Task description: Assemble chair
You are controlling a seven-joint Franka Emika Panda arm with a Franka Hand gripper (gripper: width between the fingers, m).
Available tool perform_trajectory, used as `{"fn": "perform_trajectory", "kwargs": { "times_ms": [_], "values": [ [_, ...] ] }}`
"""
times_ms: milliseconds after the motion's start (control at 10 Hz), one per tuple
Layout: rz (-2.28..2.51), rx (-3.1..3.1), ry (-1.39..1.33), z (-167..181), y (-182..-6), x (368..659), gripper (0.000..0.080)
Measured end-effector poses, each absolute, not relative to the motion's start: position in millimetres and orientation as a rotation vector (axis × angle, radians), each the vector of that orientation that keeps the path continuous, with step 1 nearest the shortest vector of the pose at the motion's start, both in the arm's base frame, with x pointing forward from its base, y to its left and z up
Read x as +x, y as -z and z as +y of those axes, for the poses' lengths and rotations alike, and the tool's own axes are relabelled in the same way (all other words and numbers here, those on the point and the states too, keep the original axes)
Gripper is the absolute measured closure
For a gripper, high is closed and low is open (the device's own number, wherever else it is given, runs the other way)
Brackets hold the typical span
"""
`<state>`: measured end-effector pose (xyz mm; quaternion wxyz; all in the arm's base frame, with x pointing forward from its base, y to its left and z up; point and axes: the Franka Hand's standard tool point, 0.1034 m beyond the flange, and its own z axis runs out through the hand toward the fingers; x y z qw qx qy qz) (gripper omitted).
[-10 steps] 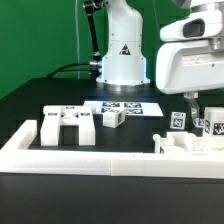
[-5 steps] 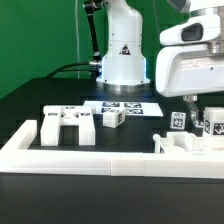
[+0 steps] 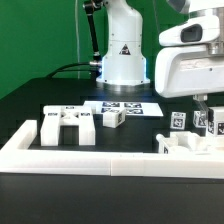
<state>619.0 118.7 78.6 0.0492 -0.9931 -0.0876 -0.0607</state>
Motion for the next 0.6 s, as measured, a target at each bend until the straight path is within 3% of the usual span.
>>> {"fn": "perform_trajectory", "kwargs": {
  "times_ms": [300,600],
  "values": [
    [-0.177,-3.028,0.180,119.1,-78.4,618.8,0.0509],
    [0.412,-2.983,0.153,124.1,-78.2,618.6,0.0509]
  ]
}}
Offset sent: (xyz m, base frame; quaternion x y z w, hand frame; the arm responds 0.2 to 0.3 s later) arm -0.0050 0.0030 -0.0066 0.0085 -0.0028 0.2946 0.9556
